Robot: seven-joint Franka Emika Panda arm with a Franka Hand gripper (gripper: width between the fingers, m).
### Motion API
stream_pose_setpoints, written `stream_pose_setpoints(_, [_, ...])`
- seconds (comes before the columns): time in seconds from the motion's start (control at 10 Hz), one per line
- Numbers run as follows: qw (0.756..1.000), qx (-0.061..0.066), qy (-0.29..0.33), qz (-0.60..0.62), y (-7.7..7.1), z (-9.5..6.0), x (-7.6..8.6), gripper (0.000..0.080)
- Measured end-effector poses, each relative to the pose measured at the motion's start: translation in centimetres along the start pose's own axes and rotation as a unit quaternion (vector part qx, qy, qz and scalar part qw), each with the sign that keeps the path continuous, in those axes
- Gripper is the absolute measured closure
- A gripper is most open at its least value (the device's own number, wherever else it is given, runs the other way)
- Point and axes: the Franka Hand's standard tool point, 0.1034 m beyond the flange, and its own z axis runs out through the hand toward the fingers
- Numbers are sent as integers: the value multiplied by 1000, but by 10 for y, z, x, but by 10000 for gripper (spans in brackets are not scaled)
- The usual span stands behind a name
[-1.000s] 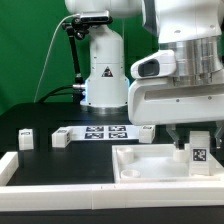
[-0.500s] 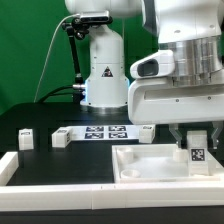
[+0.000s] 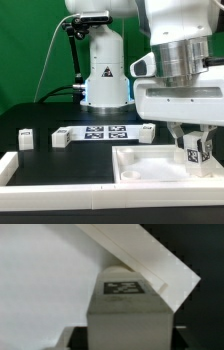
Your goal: Assemble one leg
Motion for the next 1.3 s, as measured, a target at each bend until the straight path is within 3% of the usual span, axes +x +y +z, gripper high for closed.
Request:
stream_pose_setpoints(0.2, [993,8,-2,118,2,0,1,509])
stream_pose_setpoints(0.6, [943,15,-10,331,3,1,-4,508])
stream_pose_setpoints(0.9, [917,14,-16,398,3,1,-4,508])
stream_pose_setpoints(1.0, [911,14,-18,412,3,1,-5,432])
stream_pose_setpoints(1.1, [916,14,-18,400,3,1,-6,298])
stream_pose_setpoints(1.2, [921,14,-18,389,3,2,-6,298])
stream_pose_setpoints(1.3, [929,13,-18,369,3,2,-6,181])
